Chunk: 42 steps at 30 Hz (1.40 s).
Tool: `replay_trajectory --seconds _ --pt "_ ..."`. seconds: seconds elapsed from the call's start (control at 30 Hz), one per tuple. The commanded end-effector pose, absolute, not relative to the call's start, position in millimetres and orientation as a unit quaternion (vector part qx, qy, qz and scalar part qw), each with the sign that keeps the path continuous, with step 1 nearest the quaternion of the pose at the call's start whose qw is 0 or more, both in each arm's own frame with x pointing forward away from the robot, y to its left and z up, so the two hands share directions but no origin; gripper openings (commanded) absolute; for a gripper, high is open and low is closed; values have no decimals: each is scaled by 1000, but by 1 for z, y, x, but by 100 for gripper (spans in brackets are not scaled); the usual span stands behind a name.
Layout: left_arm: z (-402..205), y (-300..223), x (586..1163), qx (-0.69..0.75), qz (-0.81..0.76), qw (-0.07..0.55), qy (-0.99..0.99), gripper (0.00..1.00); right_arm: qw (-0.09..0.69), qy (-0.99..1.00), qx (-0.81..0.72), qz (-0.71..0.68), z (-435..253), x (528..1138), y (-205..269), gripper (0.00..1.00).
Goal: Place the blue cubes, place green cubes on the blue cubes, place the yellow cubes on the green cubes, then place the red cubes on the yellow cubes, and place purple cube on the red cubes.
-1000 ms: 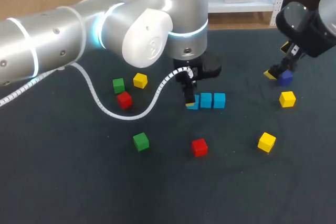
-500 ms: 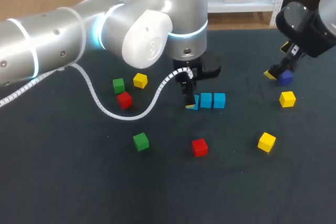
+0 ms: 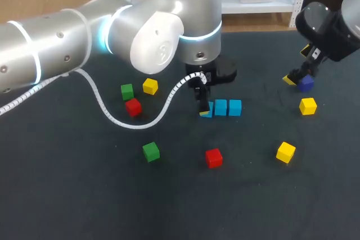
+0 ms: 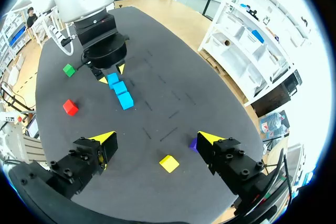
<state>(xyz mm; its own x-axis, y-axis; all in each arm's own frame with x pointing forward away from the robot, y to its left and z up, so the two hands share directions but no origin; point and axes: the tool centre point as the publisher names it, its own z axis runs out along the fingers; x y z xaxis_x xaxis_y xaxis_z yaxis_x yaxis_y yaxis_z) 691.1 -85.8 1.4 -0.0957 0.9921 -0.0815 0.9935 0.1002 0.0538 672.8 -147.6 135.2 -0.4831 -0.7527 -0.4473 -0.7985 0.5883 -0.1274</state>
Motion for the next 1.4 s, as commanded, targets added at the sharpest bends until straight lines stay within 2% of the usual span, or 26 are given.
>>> replay_trajectory --seconds 0.03,0.27,0.43,0.73,0.93,0.97,1.0,1.03,1.07,1.4 --pt "0 -86 691 669 -6 50 741 52 235 860 -450 48 135 672 -147 100" --pt "-1 -86 692 667 -5 50 743 53 235 860 -450 48 135 672 -147 100" --pt "-2 -86 693 665 -5 52 745 47 235 860 -450 48 135 672 -147 100" --pt "-1 -87 694 663 -6 56 746 46 235 860 -450 48 135 672 -147 100" --pt "-1 -87 694 664 -4 54 745 50 235 860 -450 48 135 672 -147 100" --pt "-2 -87 694 665 -4 54 745 51 235 860 -450 48 135 672 -147 100" --pt "-2 -87 694 666 -2 53 744 65 235 860 -450 48 135 672 -147 100" --pt "-2 -87 693 667 -2 52 743 89 235 860 -450 48 135 672 -147 100" --pt "-2 -87 693 667 -2 52 743 100 235 860 -450 48 135 672 -147 100" --pt "13 -71 694 642 -4 63 764 100 235 860 -450 48 135 672 -147 100"
